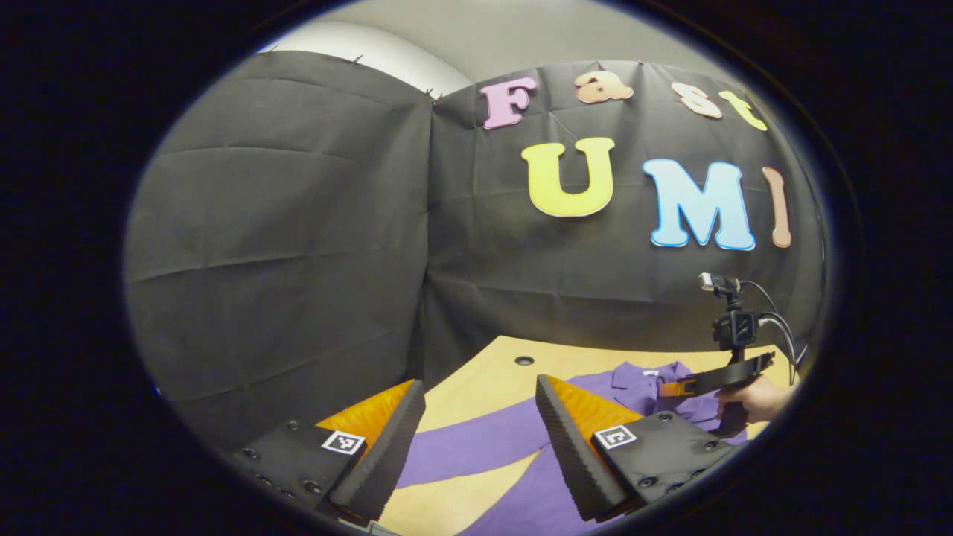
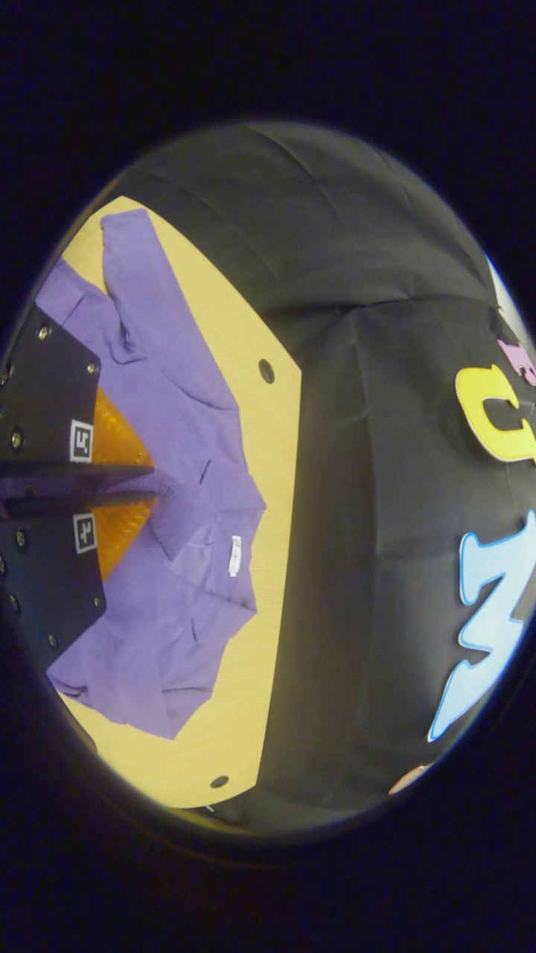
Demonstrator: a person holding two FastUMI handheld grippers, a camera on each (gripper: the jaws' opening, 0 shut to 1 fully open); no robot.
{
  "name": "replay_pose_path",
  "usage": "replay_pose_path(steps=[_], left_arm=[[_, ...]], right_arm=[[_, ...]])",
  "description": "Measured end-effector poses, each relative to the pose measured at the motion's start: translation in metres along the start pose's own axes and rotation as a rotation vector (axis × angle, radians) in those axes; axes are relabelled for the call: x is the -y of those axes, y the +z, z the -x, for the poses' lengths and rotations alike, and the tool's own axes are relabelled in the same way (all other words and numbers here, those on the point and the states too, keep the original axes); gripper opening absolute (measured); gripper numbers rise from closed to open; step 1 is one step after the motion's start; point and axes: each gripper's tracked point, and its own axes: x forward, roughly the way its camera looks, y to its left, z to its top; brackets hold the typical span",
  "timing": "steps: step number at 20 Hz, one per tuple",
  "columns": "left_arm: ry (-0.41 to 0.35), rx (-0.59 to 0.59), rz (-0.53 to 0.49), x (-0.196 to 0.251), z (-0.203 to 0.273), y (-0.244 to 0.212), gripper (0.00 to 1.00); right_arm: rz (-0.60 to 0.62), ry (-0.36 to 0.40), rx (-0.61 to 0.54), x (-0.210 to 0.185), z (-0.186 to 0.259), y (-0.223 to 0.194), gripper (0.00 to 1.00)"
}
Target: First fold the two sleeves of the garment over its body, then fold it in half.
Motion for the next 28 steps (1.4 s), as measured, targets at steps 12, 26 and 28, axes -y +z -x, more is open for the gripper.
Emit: replay_pose_path(steps=[12,26,28], left_arm=[[-0.004,-0.022,0.011,0.003,-0.029,-0.021,0.99],[0.181,-0.222,0.076,-0.08,-0.085,-0.128,0.99],[0.241,-0.274,0.092,-0.104,-0.088,-0.152,0.94]], right_arm=[[0.068,-0.028,0.101,-0.002,0.042,0.029,0.97],[0.068,-0.061,0.242,-0.034,0.146,0.047,0.97],[0.081,-0.079,0.234,-0.034,0.156,0.04,0.97]])
